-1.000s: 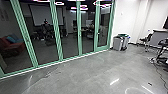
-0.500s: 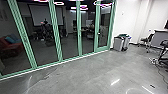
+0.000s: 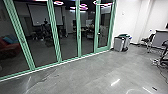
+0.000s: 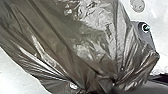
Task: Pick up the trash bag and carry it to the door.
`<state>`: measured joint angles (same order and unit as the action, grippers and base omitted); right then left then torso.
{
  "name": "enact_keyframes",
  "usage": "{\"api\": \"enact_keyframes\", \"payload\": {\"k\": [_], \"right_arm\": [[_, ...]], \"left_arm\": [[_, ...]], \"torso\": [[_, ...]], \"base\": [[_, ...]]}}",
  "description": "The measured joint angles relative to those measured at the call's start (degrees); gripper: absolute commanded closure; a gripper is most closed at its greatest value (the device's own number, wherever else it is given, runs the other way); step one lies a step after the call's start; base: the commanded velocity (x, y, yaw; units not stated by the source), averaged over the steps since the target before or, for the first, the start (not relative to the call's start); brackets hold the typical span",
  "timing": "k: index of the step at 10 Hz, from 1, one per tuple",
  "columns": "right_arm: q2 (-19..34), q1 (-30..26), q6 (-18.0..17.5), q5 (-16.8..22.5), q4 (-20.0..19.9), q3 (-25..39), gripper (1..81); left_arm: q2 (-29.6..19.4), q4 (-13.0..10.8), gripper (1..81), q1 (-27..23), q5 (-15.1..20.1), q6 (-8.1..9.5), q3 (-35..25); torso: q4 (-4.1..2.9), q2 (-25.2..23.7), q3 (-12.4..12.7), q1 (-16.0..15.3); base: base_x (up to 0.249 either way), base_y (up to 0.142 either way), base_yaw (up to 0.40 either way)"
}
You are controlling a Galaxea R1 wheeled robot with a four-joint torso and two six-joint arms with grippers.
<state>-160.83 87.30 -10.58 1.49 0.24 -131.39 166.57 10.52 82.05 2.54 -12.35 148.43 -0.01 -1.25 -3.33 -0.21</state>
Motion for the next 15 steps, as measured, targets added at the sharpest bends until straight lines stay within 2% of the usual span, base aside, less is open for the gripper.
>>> {"api": "enact_keyframes", "payload": {"k": [7,15], "right_arm": [[-0.3,0.2,0.0,-0.4,0.0,-0.8,1.0],[-2.0,0.2,0.0,-0.4,0.0,-3.3,1.0]], "left_arm": [[0.2,0.0,81.1,0.0,0.0,-0.02,0.0],[0.4,0.0,81.1,0.2,0.0,-0.02,0.0]], "torso": [[0.0,0.0,0.0,0.0],[0.0,0.0,0.0,0.0]], "base": [[0.144,-0.065,0.0],[0.146,0.0,0.0]]}}
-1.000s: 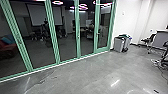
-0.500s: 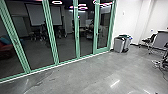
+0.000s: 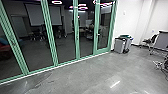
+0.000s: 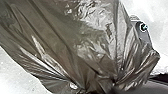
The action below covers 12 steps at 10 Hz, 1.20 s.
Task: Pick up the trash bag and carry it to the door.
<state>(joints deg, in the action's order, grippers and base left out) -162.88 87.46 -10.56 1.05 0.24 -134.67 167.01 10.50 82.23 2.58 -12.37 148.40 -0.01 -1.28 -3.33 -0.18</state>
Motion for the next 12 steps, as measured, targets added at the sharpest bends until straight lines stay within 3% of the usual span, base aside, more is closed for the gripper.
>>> {"api": "enact_keyframes", "payload": {"k": [9,12], "right_arm": [[0.0,0.0,0.0,0.0,0.0,-0.1,1.0],[-0.4,0.0,0.0,0.0,0.0,-0.1,1.0]], "left_arm": [[0.3,0.0,81.1,0.0,0.0,0.0,0.0],[0.1,0.0,81.1,-0.1,0.0,0.0,0.1]], "torso": [[0.0,0.0,0.0,0.0],[0.0,0.0,0.0,0.0]], "base": [[0.163,0.0,0.0],[0.164,-0.071,0.0]]}}
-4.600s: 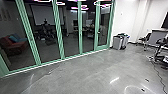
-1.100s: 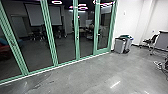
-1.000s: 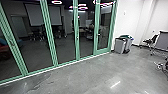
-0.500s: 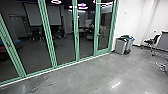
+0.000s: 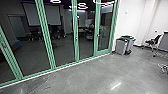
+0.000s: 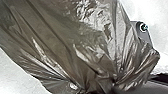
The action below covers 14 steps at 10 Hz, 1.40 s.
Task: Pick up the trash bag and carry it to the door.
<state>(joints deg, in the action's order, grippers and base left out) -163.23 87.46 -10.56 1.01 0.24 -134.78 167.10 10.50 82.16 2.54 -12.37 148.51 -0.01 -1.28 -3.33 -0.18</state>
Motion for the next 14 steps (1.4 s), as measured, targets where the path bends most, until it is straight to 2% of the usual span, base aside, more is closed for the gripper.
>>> {"api": "enact_keyframes", "payload": {"k": [14], "right_arm": [[0.3,0.1,0.0,-0.2,0.0,-0.2,1.0]], "left_arm": [[0.4,0.0,81.1,0.0,0.0,0.0,0.0]], "torso": [[0.0,0.0,0.0,0.0]], "base": [[0.164,-0.069,0.0]]}}
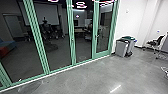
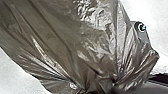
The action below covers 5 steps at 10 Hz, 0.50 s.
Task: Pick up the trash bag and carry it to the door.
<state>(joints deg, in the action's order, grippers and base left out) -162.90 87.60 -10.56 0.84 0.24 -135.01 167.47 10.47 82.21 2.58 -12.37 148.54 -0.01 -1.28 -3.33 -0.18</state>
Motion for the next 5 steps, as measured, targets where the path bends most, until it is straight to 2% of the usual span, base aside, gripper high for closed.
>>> {"api": "enact_keyframes", "payload": {"k": [1,5], "right_arm": [[0.0,0.0,0.0,0.0,0.0,0.0,1.0],[-0.1,0.0,0.0,0.0,0.0,0.0,1.0]], "left_arm": [[0.0,0.0,81.1,0.0,0.0,0.0,0.0],[0.1,0.0,81.1,-0.1,0.0,0.0,-0.1]], "torso": [[0.0,0.0,0.0,0.0],[0.0,0.0,0.0,0.0]], "base": [[0.164,-0.06,0.0],[0.164,0.0,0.0]]}}
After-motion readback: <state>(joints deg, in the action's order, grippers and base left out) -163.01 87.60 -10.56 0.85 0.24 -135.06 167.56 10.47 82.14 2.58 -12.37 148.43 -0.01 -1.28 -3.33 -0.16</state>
